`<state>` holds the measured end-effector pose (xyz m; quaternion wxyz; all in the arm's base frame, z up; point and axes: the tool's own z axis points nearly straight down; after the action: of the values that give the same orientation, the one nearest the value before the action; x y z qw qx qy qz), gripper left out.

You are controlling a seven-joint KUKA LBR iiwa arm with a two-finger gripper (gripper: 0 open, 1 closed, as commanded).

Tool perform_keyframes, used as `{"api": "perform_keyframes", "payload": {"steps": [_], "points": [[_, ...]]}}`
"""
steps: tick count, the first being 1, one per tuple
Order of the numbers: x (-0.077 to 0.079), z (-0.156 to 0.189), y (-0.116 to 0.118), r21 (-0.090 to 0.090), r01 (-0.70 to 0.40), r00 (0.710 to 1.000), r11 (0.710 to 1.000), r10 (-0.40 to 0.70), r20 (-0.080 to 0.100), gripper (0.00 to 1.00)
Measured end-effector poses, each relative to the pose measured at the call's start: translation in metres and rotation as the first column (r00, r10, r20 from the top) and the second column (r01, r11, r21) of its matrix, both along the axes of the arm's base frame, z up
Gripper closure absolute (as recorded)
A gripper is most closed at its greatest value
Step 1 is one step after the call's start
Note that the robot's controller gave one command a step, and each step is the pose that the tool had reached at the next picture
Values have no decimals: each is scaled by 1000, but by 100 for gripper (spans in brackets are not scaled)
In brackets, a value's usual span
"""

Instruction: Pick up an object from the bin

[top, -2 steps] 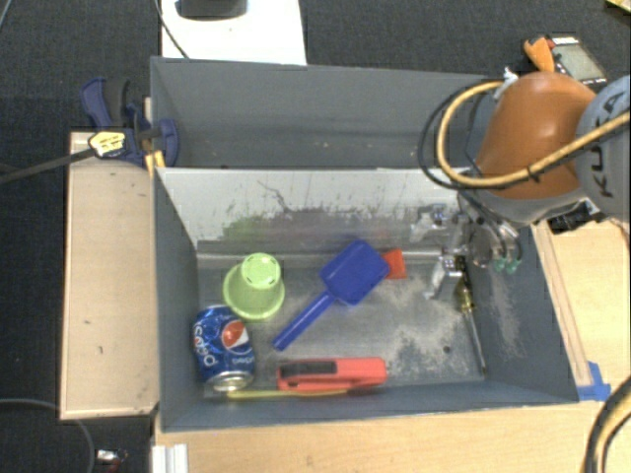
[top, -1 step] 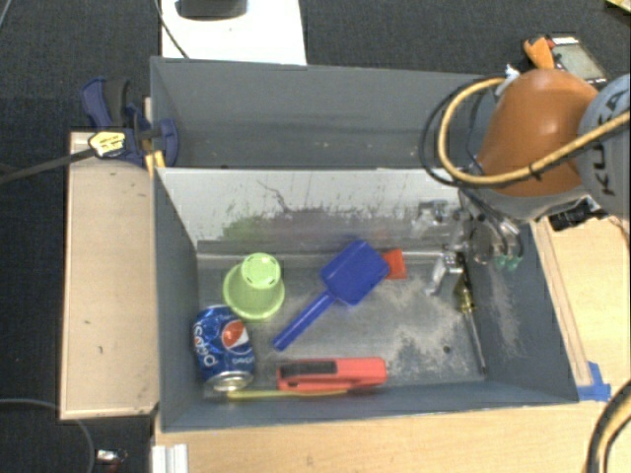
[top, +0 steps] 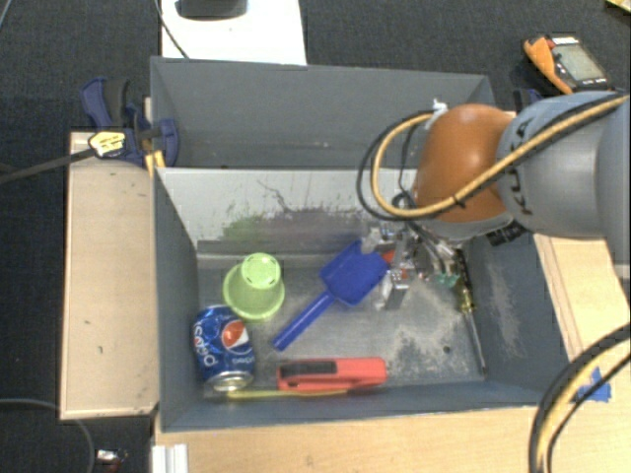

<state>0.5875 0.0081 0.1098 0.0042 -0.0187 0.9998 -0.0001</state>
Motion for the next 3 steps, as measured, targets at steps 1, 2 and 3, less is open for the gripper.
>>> {"api": "perform_keyframes", "payload": {"steps": [1, 2, 3], "points": [[1, -9, 9, -2, -63, 998, 998, 63, -1, 0], [3, -9, 62, 5, -30, 1000, 1000, 30, 1, 0], [3, -31, 46, -2, -82, 997, 997, 82, 5, 0]]}}
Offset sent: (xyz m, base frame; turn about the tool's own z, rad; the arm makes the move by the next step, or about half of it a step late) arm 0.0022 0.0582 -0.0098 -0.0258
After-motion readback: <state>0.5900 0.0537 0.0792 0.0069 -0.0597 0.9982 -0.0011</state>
